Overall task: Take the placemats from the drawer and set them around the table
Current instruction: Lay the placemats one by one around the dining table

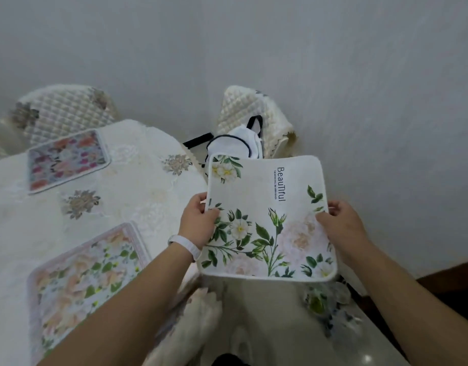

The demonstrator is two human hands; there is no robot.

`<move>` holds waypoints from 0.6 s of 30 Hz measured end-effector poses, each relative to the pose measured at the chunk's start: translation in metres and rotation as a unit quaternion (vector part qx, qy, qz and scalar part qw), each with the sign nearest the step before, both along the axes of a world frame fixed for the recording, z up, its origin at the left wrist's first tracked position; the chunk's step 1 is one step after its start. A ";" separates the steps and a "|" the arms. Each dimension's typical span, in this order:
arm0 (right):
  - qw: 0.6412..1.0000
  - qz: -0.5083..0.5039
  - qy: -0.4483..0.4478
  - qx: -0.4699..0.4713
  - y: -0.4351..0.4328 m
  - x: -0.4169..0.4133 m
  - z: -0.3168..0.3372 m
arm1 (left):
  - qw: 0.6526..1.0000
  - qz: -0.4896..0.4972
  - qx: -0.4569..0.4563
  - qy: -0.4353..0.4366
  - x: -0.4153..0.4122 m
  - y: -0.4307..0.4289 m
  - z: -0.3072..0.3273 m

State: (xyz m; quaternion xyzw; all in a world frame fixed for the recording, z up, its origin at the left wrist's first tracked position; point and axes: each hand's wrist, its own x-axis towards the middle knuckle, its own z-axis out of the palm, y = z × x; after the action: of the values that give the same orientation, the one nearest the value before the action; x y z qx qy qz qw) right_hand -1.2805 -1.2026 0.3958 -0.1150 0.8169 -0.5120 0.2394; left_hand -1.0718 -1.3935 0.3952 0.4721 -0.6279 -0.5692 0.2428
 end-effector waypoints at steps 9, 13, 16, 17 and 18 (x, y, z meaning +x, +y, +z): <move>0.990 0.139 -0.010 0.023 -0.142 -0.011 -0.003 | 0.994 0.112 -0.010 0.013 0.029 -0.095 -0.005; 0.976 0.216 -0.014 0.038 -0.205 -0.007 -0.013 | 0.983 0.184 0.000 0.006 0.052 -0.121 -0.018; 0.960 0.274 -0.005 0.051 -0.249 -0.008 -0.023 | 0.972 0.234 0.016 0.003 0.060 -0.139 -0.029; 0.955 0.293 -0.007 0.052 -0.264 -0.010 -0.027 | 0.967 0.254 0.022 0.002 0.061 -0.146 -0.033; 0.948 0.313 -0.012 0.054 -0.280 -0.012 -0.032 | 0.962 0.272 0.026 0.000 0.062 -0.152 -0.037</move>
State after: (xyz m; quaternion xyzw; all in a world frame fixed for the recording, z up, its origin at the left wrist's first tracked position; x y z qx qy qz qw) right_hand -1.2921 -1.4822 0.3641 -0.3456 0.7634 -0.3679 0.4031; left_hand -1.0102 -1.5452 0.3581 0.6315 -0.4606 -0.4977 0.3760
